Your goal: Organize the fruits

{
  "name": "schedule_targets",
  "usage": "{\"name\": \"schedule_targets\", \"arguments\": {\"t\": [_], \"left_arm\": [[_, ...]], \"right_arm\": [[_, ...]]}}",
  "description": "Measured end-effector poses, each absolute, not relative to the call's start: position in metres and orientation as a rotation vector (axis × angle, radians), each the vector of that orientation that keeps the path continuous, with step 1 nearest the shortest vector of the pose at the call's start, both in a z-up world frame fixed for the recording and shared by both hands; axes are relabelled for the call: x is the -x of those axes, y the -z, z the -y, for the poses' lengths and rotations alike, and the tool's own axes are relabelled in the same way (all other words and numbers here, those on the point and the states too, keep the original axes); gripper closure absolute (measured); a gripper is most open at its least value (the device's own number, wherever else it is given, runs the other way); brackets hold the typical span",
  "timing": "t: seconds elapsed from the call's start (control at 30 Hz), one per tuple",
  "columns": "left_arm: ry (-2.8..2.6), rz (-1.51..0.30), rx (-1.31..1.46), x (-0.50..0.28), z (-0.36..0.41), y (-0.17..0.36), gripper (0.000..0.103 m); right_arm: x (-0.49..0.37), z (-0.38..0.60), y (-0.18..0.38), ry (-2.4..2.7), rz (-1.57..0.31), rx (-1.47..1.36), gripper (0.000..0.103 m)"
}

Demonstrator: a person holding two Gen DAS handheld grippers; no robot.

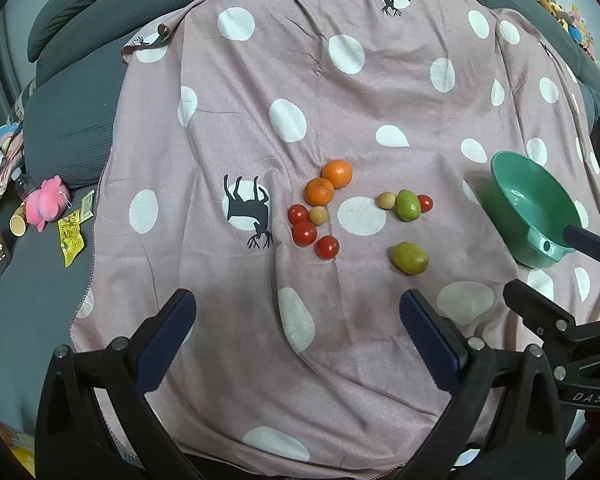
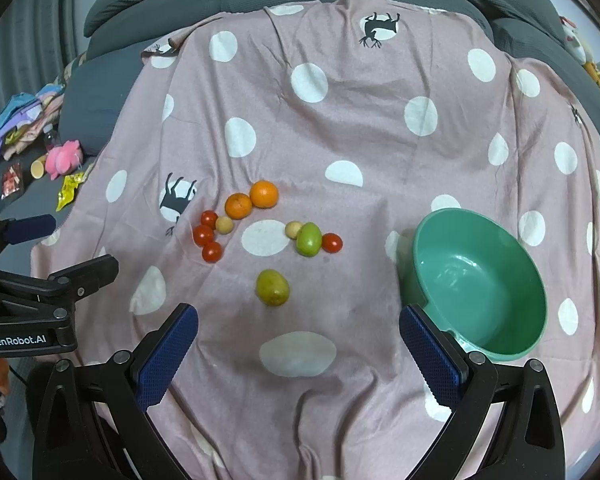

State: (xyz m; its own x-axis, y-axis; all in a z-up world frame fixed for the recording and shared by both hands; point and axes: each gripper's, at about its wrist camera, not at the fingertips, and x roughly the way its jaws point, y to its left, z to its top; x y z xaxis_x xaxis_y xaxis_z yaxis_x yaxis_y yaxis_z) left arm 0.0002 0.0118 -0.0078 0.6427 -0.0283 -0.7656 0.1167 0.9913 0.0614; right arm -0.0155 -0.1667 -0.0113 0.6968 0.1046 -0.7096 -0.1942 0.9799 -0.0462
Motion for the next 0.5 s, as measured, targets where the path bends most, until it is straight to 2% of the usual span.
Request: {"name": "schedule_targets", "arguments": {"t": [0.5], "left_arm": [[0.090, -0.866, -0.116, 0.0011, -0.0078, 0.0095, 0.001]], "right_arm": [[0.0144, 0.1659, 0.0117, -0.163, -0.782, 0.127, 0.001]]}}
